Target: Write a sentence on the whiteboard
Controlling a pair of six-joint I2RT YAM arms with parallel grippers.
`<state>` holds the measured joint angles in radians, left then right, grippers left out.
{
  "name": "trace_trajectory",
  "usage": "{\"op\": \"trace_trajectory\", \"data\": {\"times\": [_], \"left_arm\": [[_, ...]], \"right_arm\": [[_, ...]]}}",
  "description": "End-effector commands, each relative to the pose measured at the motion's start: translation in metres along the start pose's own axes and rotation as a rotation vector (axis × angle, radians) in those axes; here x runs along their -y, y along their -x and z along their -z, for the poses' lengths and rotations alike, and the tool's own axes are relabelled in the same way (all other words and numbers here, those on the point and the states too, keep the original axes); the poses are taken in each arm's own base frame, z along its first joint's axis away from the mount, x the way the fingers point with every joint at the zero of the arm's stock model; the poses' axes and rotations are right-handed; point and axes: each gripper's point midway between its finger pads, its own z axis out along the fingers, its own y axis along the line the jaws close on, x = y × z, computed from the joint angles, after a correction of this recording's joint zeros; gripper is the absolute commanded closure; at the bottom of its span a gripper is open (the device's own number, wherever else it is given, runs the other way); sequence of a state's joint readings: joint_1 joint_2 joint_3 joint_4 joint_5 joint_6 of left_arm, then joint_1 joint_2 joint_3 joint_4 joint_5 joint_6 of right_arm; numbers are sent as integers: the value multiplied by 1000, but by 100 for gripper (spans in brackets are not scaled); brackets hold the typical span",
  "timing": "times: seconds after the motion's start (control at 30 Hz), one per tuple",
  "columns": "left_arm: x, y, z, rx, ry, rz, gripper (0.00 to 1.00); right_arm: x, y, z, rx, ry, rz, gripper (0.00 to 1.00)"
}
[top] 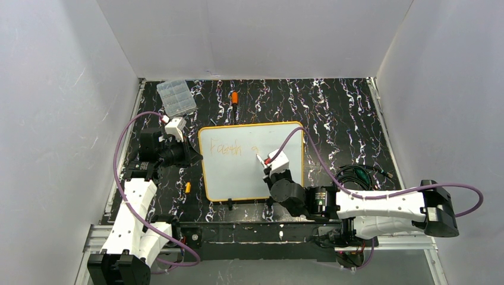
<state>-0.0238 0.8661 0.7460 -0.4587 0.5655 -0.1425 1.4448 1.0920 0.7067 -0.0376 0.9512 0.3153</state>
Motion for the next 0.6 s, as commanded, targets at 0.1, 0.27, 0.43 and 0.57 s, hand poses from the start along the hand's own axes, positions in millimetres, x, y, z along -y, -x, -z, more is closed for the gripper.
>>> {"op": "trace_trajectory", "data": {"times": [0.1,0.27,0.43,0.57], "left_arm": [[8,3,5,10,-19,-7,93],[8,3,5,9,-22,-7,93],[7,4,5,10,-18,-7,93],[7,4,5,11,-17,-7,93]], "right_arm": [[-9,-1,-3,1,11,15,99],[-16,15,-9,51,-3,-8,99],[-14,34,-10,112,-30,-44,99],[-13,55,-1,177,11,-100,99]]}}
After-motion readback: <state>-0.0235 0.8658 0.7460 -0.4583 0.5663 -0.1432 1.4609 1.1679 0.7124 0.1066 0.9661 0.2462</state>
